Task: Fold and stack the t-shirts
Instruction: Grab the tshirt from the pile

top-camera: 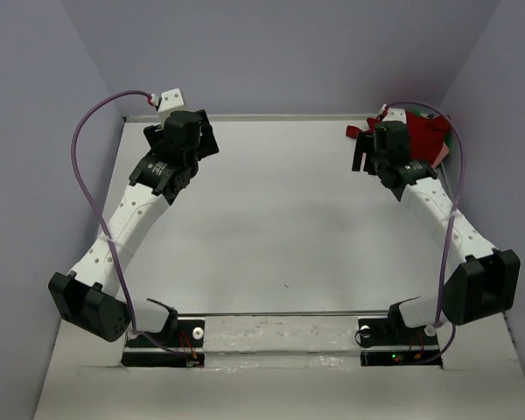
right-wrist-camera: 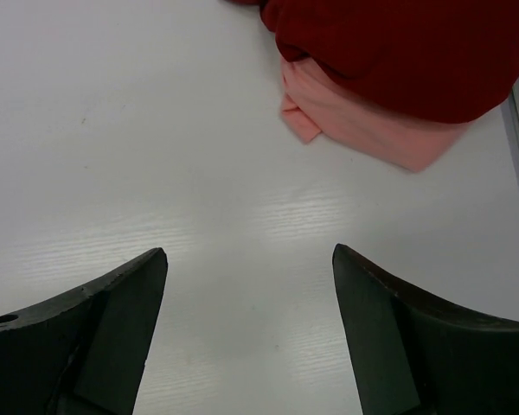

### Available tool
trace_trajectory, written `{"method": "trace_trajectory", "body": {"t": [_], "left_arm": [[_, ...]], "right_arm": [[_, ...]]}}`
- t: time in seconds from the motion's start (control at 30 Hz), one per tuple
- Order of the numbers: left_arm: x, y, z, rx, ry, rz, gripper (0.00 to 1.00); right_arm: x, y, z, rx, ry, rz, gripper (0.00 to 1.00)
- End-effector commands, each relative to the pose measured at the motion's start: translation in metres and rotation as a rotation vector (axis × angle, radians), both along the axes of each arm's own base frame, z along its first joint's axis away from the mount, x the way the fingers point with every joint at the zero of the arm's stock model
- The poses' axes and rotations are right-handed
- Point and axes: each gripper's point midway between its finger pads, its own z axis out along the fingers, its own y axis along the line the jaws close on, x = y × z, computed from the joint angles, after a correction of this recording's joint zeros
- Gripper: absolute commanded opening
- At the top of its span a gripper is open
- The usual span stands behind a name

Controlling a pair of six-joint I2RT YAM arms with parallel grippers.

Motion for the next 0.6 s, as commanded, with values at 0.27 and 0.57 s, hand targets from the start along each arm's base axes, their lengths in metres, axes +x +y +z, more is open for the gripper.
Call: {"method": "trace_trajectory", "body": {"t": [0.27,0.57], "left_arm": [[-0.002,-0.001,0.013,-0.018,-0.041,-0.027,0.99],[-0.012,0.001,0.022,-0.051,-0.084,-0.031,0.99]], "right_arm": [[0.142,0.001,0.006,-0.118,-0.011,-0.035,0.7],[0.203,-0.022,-0.034,-0.088,0.042,-0.063,0.61]]}}
